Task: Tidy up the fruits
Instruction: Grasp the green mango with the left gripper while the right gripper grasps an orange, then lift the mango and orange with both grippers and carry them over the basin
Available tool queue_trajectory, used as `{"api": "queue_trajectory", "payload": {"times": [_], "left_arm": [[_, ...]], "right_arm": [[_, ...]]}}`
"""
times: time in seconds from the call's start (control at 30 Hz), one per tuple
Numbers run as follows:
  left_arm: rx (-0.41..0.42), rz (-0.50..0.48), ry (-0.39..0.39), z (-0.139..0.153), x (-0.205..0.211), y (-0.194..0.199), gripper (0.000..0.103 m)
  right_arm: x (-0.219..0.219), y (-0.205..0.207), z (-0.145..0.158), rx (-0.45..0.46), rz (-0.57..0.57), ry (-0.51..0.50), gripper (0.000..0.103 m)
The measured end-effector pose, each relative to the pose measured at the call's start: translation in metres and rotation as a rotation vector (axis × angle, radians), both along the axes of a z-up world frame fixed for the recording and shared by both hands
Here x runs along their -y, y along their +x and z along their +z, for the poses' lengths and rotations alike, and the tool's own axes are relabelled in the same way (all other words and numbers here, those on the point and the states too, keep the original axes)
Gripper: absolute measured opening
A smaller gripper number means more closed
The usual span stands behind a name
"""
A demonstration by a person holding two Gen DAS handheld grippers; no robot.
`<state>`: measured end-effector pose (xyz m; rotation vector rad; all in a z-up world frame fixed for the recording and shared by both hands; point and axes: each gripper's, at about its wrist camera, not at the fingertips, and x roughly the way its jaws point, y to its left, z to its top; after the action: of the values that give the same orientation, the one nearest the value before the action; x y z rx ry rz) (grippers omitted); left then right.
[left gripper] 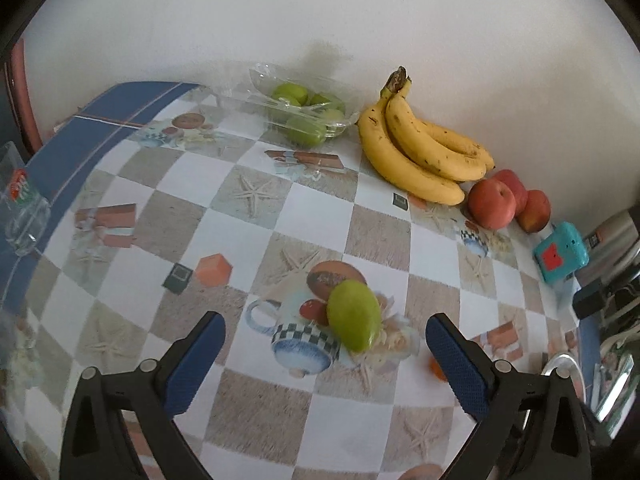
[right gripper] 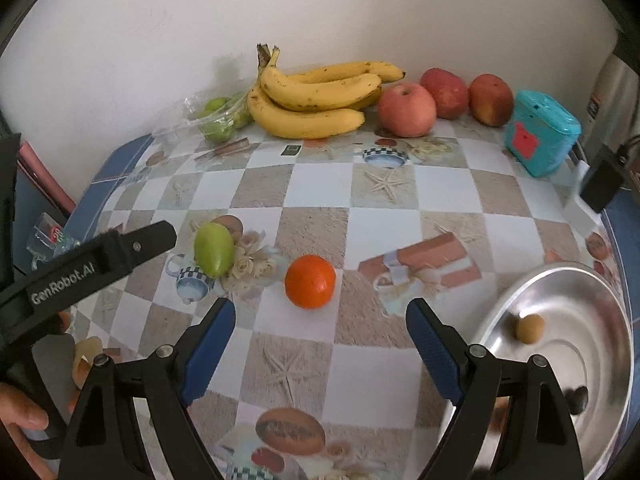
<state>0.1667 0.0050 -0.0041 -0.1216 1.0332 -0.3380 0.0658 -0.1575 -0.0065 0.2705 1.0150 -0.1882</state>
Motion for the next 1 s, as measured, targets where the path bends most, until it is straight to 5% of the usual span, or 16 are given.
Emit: {"api": "queue_trajectory", "payload": {"times": [0.33,0.67,0.77,1.0], "left_arm": [[0.000,-0.071,0.019,-0.017,0.026,0.015,0.082],[-0.068,-0.095,0.037,-0.042,0.037,0.017,0.045],[-0.071,-0.096,0.047,-0.042,0.039,0.015,0.043],[-0.089,-0.084,0.053,-0.041,0.038,0.015,0.043]], "right_arm": [[-0.002,0.026,-0.026,-0.043,0.014,0.000,0.087],[-0.006,0.039,-0.035,-0.053,0.024,-0.017,0.052],[-0.005,0.039,-0.035,-0.053,0.020,-0.014,0.039],[-0.005,0.036,-0.034,-0.051,0.018,-0.006,0.039]]}}
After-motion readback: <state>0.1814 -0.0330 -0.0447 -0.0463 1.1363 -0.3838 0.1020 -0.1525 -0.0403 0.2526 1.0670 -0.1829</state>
